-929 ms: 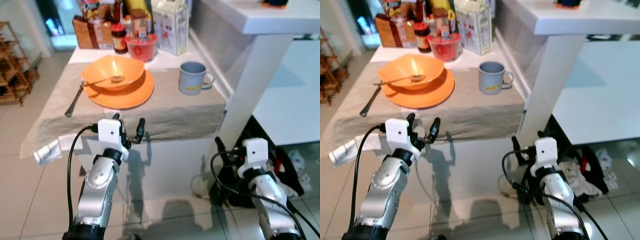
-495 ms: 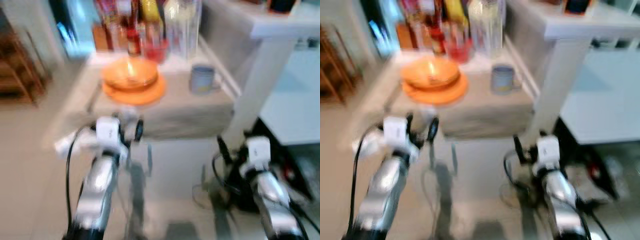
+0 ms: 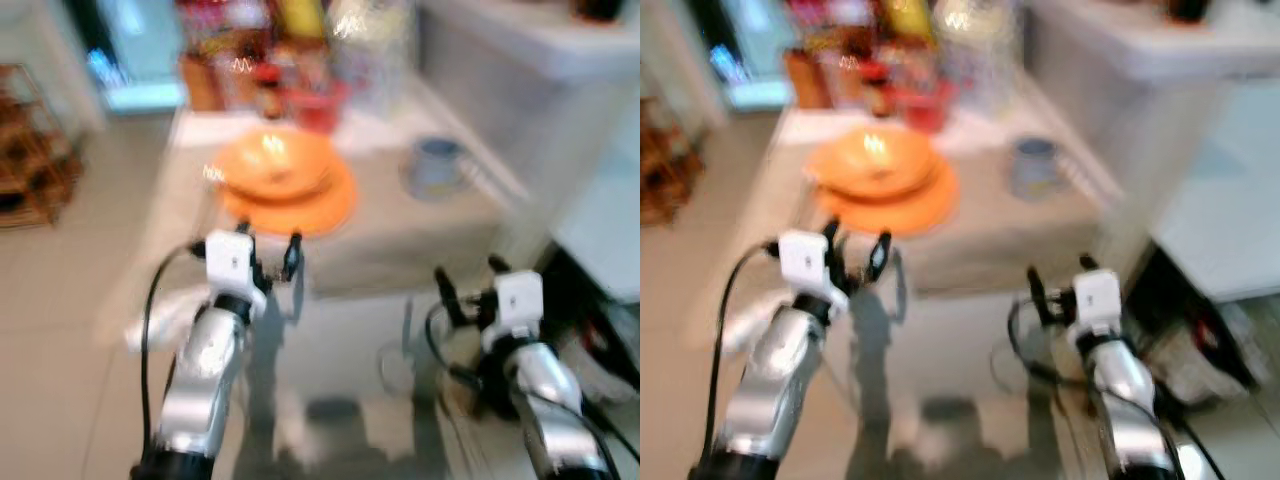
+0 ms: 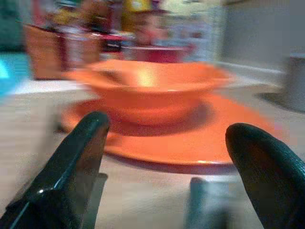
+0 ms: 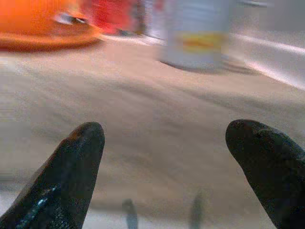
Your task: Setting the table
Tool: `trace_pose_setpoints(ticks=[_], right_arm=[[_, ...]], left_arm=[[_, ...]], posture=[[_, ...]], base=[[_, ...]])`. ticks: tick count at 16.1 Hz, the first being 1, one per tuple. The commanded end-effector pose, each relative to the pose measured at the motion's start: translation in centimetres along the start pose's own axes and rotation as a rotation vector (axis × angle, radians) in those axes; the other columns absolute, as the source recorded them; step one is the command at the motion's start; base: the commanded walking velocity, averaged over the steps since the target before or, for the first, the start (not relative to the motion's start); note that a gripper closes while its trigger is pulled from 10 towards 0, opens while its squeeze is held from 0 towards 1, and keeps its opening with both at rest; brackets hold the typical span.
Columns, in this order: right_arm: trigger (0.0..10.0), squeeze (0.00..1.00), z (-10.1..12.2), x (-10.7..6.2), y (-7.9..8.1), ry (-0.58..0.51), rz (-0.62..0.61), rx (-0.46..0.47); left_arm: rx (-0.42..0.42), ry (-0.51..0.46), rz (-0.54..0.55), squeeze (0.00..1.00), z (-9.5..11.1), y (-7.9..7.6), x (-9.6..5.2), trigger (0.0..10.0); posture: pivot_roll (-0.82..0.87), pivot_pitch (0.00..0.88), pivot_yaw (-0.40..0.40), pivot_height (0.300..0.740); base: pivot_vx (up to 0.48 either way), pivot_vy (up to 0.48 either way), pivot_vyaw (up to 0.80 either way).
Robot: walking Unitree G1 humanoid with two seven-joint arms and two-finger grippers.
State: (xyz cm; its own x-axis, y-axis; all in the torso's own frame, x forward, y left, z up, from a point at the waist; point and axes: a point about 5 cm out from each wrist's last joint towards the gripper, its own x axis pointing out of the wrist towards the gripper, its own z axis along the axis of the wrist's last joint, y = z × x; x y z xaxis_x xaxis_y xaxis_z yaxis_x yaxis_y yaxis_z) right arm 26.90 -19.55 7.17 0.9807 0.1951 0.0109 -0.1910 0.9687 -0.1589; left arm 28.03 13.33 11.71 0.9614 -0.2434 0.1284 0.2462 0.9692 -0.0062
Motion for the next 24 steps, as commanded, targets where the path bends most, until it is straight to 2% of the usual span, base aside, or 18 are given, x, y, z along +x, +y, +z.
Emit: trace_pose_setpoints(ticks=[1, 8, 12, 15, 16, 18, 20, 21, 22, 24], right_arm=[[10.0, 0.00, 0.2, 0.2, 0.4, 0.001, 0.006, 0.012], [10.0, 0.00, 0.2, 0.2, 0.4, -0.007, 0.007, 0.002], [10.0, 0.00, -0.1, 0.1, 0.4, 0.000, 0.008, 0.001], [10.0, 0.00, -0.2, 0.1, 0.5, 0.004, 0.010, 0.001], [10.0, 0.00, -0.2, 0.0, 0.5, 0.004, 0.010, 0.001], [10.0, 0.00, -0.2, 0.0, 0.4, 0.007, 0.010, 0.000], [10.0, 0.00, -0.3, -0.1, 0.4, 0.008, 0.009, 0.000], [10.0, 0.00, -0.3, -0.2, 0.4, 0.007, 0.009, -0.001], [10.0, 0.00, -0.3, -0.3, 0.4, 0.009, 0.006, 0.000], [10.0, 0.00, -0.5, -0.4, 0.5, 0.013, 0.002, 0.005]], left_arm=[[0.011, -0.012, 0.012, 0.00, 0.5, 0.4, 0.3, 10.0], [0.012, -0.006, 0.024, 0.00, 0.5, 0.4, 0.3, 10.0], [0.028, 0.022, 0.071, 0.00, 0.2, 1.3, 0.6, 10.0], [0.087, 0.045, 0.092, 0.00, 0.8, 2.6, 1.3, 10.0], [0.082, 0.051, 0.084, 0.00, 1.0, 2.7, 1.5, 10.0], [0.099, 0.040, 0.071, 0.00, 3.1, 3.7, 2.8, 10.0], [0.116, 0.035, 0.055, 0.00, 4.4, 4.2, 3.6, 10.0], [0.160, 0.024, 0.041, 0.00, 5.7, 4.7, 4.0, 10.0], [0.215, 0.006, 0.072, 0.00, 7.6, 6.0, 4.6, 10.0], [0.238, 0.014, 0.104, 0.00, 8.9, 7.3, 5.2, 10.0]], posture=[[-0.09, 0.000, 0.022, 0.740], [-0.09, 0.000, 0.023, 0.740], [-0.09, 0.000, 0.025, 0.740], [-0.09, 0.000, 0.024, 0.740], [-0.09, 0.000, 0.024, 0.740], [-0.09, 0.000, 0.023, 0.740], [-0.09, 0.000, 0.023, 0.740], [-0.09, 0.000, 0.030, 0.740], [-0.09, 0.000, 0.037, 0.740], [-0.08, 0.000, 0.042, 0.740]], base=[[0.000, 0.000, -0.59], [0.000, 0.000, -0.08], [0.000, 0.000, 0.00], [0.000, 0.000, 0.00], [0.000, 0.000, 0.00], [0.000, 0.000, 0.00], [0.000, 0.000, 0.00], [0.000, 0.000, 0.00], [0.000, 0.000, 0.00], [0.000, 0.000, 0.00]])
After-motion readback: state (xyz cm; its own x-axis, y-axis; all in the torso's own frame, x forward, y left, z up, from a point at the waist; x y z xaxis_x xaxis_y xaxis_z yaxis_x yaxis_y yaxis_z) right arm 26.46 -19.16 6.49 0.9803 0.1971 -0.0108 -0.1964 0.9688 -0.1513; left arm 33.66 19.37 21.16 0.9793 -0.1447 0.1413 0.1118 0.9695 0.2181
